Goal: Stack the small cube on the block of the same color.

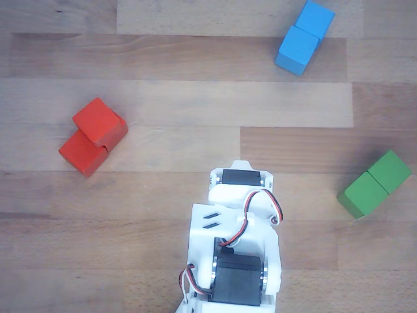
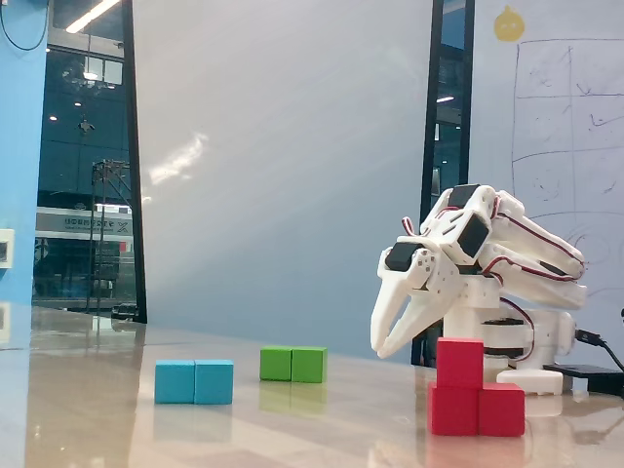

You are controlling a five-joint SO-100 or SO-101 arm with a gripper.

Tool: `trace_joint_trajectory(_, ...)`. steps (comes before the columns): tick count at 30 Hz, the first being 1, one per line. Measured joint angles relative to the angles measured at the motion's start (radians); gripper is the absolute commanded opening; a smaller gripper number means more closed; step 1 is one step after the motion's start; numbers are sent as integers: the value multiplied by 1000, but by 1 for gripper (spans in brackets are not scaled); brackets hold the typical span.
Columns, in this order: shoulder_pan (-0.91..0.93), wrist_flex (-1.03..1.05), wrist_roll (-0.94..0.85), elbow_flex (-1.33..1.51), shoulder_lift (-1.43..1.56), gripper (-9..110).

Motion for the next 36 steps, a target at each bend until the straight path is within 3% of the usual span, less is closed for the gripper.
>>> trace_joint_trajectory(36, 0, 0, 12, 3, 0, 0)
